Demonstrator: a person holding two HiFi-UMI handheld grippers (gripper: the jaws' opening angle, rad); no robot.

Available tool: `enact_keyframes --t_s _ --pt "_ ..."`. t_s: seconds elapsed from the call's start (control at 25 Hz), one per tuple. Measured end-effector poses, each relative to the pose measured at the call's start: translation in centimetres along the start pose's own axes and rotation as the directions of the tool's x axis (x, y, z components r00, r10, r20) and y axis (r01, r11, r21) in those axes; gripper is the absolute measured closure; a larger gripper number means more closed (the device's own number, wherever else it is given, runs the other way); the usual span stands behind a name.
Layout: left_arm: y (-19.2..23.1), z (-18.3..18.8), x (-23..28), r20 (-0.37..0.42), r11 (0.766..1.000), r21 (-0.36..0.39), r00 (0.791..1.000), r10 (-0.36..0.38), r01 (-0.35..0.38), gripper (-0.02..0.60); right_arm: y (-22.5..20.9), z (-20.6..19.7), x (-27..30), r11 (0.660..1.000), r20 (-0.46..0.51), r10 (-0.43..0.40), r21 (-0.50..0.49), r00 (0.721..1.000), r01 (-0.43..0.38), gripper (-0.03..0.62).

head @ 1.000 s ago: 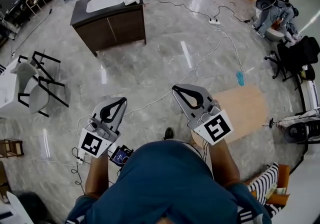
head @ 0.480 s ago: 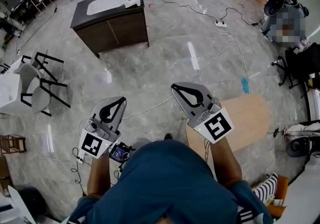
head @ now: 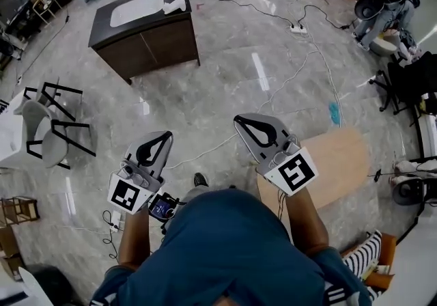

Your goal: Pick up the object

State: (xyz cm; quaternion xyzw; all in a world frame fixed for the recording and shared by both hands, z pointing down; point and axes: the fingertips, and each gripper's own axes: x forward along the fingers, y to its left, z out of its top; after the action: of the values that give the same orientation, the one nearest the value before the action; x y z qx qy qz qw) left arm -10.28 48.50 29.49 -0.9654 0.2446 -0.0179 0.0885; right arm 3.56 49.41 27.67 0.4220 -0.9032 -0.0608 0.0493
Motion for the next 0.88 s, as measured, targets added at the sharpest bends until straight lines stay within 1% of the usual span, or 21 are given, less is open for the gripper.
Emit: enact_keyframes --t_s 0.16,0.36,0.48,0.56,0.64,0.76,0.88 --pt "3.3 0.2 0.9 0.032 1.0 -0.003 0.999 -0.031 0.031 0.578 -1.3 0.2 2.9 0.999 -0.018 -0.036 -0.011 0.999 0.035 0.579" --pt "6.8 -0.8 0.4 0.036 0.998 -0.015 0.997 -0.063 0.064 0.578 -1.1 0.6 6.7 0.998 -0.018 -0.056 -0.021 0.998 0.056 0.579" --pt "8.6 -1.8 0.3 0.025 0.996 -0.001 0.996 -0.084 0.084 0.577 -1.1 0.8 8.3 0.997 -0.02 -0.074 -0.011 0.997 0.074 0.579" --pt "9.6 -1.8 0.6 0.032 0.996 0.005 0.995 -0.093 0.093 0.578 -1.2 1.0 9.3 0.997 -0.019 -0.079 -0.008 0.997 0.079 0.579" --pt "10.4 -1.6 0.6 0.04 0.996 0.007 0.995 -0.093 0.093 0.578 -1.2 0.8 10.0 0.997 -0.027 -0.074 -0.007 0.997 0.074 0.579" --pt "12.0 -2.4 0.8 0.017 0.997 0.011 0.997 -0.076 0.076 0.577 -2.2 0.2 11.0 0.998 -0.05 -0.068 0.003 0.996 0.068 0.579" --pt "13.9 -3.0 2.3 0.013 0.999 0.008 0.999 -0.053 0.053 0.578 -4.2 -0.5 12.5 0.999 -0.038 -0.045 -0.033 0.998 0.043 0.579"
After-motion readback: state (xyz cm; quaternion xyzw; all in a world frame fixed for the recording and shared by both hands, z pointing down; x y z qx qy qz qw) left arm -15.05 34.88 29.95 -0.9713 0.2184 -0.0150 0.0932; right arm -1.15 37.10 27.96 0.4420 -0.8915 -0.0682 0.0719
